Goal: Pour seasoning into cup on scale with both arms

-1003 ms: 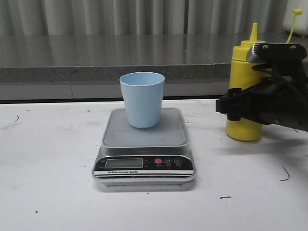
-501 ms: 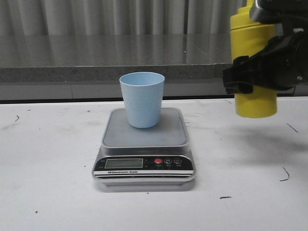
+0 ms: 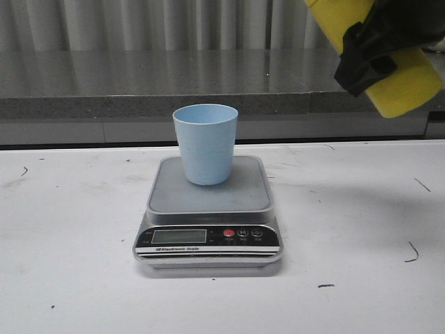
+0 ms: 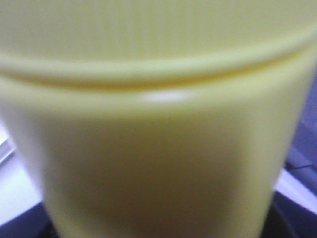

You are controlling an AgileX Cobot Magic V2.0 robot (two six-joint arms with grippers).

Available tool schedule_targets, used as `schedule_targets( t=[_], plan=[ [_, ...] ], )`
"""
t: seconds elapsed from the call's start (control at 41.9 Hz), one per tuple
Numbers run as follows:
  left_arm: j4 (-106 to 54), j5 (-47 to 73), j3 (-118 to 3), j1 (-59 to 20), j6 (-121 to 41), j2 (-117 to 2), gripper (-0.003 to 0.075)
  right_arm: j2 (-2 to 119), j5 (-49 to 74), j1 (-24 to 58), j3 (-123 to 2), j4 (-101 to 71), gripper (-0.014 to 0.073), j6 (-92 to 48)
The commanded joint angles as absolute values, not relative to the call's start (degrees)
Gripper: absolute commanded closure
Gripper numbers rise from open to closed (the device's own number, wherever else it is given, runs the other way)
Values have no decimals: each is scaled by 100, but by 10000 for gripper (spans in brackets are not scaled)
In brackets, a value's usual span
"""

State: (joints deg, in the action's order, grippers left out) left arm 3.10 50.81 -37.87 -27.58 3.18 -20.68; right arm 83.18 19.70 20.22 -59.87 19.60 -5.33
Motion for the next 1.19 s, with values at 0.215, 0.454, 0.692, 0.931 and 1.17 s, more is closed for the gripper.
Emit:
schedule_targets(
  t=[0.215,0.454,0.692,0.931,1.17],
  plan=[
    [284,4668,-3933,-2793,343,-2109,365,8661,2956,2700,-6897,4064,279,-627],
    [284,4668,-3933,-2793,343,-2109,365,9096,3149,2963,-6897,4824,279,-627],
    [284,4668,-3933,-2793,343,-2109,365,9391,3249,3009,-6897,5780,279,-627],
    [284,4668,-3933,-2793,343,-2109,365,9493,3096,3009,-6897,7104,279,-627],
    [284,4668,-3933,-2793,343,-2109,365,9493,2697,3009,-6897,8568,279,-627]
  ],
)
